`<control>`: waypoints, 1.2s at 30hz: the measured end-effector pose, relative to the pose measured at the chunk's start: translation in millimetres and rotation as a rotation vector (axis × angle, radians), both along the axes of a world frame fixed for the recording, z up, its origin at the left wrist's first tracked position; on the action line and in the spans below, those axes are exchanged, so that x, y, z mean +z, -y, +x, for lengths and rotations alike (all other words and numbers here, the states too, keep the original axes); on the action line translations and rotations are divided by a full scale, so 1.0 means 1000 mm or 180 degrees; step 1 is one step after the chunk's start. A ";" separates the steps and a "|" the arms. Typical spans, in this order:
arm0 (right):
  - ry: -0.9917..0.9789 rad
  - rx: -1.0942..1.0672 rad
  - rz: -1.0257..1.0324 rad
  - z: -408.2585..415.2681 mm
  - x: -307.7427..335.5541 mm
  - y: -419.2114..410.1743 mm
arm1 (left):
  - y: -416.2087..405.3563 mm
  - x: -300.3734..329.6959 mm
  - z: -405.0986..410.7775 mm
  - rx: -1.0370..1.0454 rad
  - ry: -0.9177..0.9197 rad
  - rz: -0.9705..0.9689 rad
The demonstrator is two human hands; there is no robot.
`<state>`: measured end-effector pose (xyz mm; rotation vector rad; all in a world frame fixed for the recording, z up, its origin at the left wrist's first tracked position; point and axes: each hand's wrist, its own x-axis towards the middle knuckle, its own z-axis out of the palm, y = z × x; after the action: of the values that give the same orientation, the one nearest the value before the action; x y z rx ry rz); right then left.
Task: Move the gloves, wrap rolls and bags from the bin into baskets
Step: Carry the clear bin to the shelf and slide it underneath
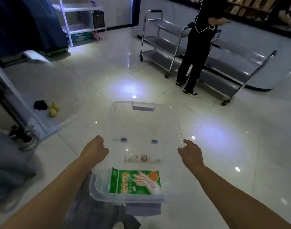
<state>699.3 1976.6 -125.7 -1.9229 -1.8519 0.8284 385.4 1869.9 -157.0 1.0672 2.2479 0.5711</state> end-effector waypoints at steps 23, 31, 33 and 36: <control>-0.0258 0.0847 0.0140 -0.295 -0.001 -0.574 | -0.485 -0.008 -0.247 0.1230 0.0014 0.0275; -0.0194 0.0880 0.0124 -0.447 -0.014 -0.738 | -0.643 -0.019 -0.388 0.1308 -0.0002 0.0458; -0.0172 0.0793 0.0122 -0.488 -0.013 -0.776 | -0.686 -0.015 -0.430 0.1305 -0.0060 0.0438; -0.0159 0.0711 0.0199 -0.545 -0.005 -0.833 | -0.750 -0.003 -0.489 0.1276 -0.0089 0.0454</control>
<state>154.7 2809.6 -131.1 -1.6638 -2.0629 0.8653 -103.8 2619.4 -160.2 0.6898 2.4923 0.8967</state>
